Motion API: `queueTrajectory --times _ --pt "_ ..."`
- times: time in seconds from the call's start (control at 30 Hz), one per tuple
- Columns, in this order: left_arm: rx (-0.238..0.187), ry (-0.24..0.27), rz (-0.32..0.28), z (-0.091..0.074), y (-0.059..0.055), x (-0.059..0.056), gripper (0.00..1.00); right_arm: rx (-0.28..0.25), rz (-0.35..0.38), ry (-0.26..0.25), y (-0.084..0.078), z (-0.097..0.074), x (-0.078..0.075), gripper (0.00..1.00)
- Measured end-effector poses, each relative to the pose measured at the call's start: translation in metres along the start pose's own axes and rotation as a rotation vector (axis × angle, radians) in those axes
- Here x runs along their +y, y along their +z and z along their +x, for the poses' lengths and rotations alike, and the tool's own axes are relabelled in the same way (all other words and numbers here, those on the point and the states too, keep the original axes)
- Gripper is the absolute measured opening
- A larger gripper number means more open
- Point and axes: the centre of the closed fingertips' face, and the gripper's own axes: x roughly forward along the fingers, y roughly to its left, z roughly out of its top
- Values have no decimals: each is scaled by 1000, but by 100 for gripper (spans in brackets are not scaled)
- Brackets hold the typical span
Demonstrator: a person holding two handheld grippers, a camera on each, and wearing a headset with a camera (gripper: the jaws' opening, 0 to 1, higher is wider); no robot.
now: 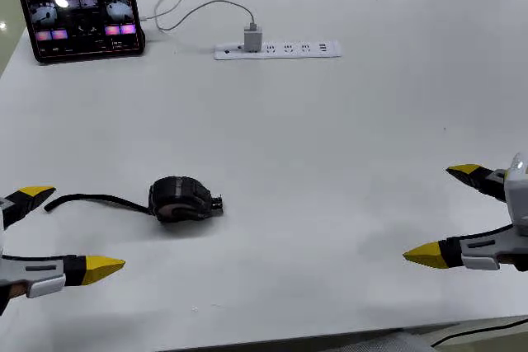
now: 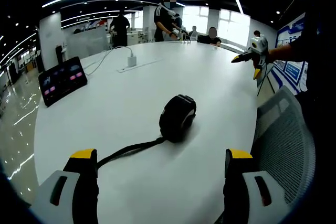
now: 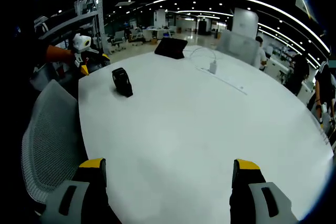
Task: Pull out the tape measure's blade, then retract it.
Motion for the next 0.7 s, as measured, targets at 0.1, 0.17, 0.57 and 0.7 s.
queueTrajectory --times 0.1,0.17,0.57,0.7 --pt "7 -11 15 4 1 2 99 8 -4 1 3 4 0 99" --pt "8 -33 23 7 3 2 99 1 -24 13 7 7 2 99" --pt "37 -125 89 27 22 -5 99 -24 -83 44 28 18 4 99" --pt "15 -161 127 34 30 -9 99 -24 -97 54 31 23 5 99"
